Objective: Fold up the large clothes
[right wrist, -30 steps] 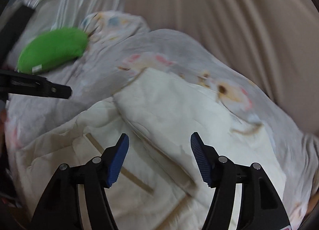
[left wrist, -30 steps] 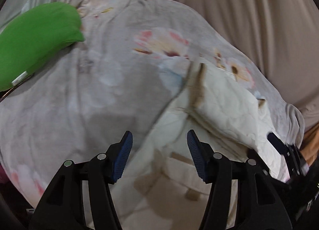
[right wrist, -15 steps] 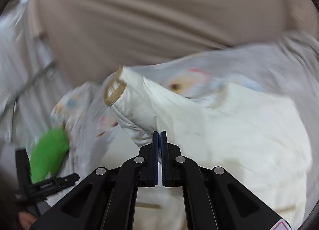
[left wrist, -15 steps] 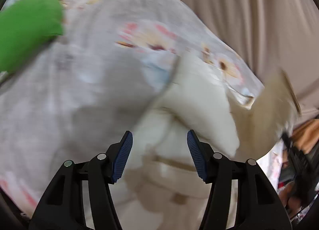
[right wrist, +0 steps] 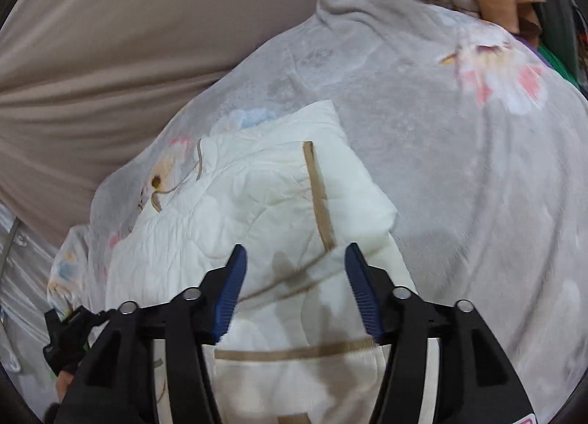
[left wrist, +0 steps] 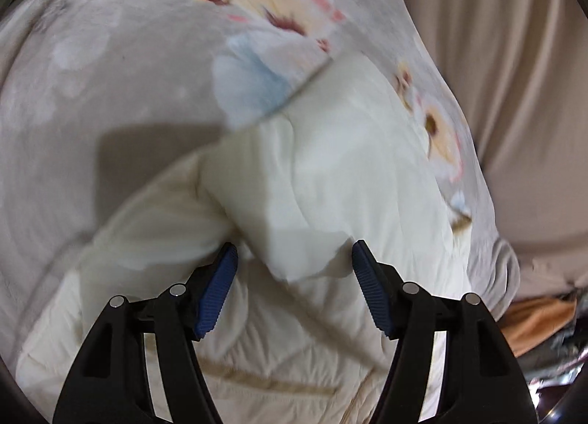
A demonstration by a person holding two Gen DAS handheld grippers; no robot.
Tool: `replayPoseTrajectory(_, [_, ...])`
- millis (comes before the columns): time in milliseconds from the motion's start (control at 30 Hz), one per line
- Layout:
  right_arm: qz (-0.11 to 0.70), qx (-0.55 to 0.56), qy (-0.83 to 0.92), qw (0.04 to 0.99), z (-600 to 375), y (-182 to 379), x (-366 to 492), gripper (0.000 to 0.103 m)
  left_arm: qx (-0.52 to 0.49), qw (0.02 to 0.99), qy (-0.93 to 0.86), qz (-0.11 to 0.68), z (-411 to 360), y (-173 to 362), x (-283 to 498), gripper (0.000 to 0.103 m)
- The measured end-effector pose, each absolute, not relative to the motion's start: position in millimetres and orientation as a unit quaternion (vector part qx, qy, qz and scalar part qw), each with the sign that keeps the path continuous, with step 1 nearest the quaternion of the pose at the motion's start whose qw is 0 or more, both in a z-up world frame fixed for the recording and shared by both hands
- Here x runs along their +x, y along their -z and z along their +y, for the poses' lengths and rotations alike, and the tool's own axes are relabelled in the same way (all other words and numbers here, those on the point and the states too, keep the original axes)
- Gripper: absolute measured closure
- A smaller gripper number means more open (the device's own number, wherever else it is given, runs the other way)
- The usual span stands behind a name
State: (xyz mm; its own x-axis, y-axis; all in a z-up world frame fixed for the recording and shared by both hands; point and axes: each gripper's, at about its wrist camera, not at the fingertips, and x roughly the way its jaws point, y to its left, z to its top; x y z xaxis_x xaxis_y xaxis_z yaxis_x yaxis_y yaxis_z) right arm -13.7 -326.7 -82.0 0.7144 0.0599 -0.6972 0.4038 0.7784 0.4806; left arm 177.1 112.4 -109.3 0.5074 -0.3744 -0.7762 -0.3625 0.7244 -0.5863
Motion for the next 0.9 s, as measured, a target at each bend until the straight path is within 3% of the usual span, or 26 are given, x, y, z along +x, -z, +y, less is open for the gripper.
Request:
replayPoseTrajectory(33, [0.378,0.31,0.103,0.866,-328,86,-3,0.042,-0.37,0.785,0.0,0.497,114,110,181,0.047])
replayPoseTrajectory(67, [0.389,0.305,0.114,0.862,-329,90,5,0.042,-0.368,0.787,-0.001,0.496,115,110,184,0.057])
replayPoseTrajectory(100, [0.401,0.304,0.119,0.856,-331,97,14,0.05,-0.363,0.79,-0.004,0.494,115,110,185,0.073])
replayPoseTrajectory(133, [0.413,0.309,0.111,0.85,-334,103,23,0.062,-0.355,0.794,-0.005,0.493,115,109,187,0.078])
replayPoseTrajectory(167, [0.427,0.309,0.096,0.844,-330,105,31,0.087,-0.346,0.799,-0.008,0.493,115,106,191,0.088])
replayPoseTrajectory(200, [0.428,0.3,0.079,0.849,-322,100,36,0.088,-0.342,0.803,-0.01,0.489,117,102,190,0.095])
replayPoseTrajectory(367, [0.321,0.248,0.005,0.914,-291,33,23,0.09,-0.331,0.831,-0.026,0.445,135,74,180,0.096])
replayPoseTrajectory(433, [0.35,0.25,0.035,0.902,-302,58,28,0.09,-0.299,0.833,-0.031,0.464,131,87,185,0.095])
replayPoseTrajectory(533, [0.458,0.265,0.066,0.846,-324,138,47,0.092,-0.271,0.831,-0.033,0.485,122,114,186,0.095])
replayPoseTrajectory(667, [0.418,0.28,0.107,0.857,-327,110,26,0.09,-0.232,0.846,-0.03,0.48,118,104,182,0.094])
replayPoseTrajectory(800, [0.368,0.218,0.177,0.887,-315,71,8,0.085,-0.246,0.848,-0.012,0.469,133,85,169,0.09])
replayPoseTrajectory(900, [0.367,0.175,0.101,0.908,-274,51,44,0.085,-0.243,0.858,-0.003,0.451,138,58,151,0.092])
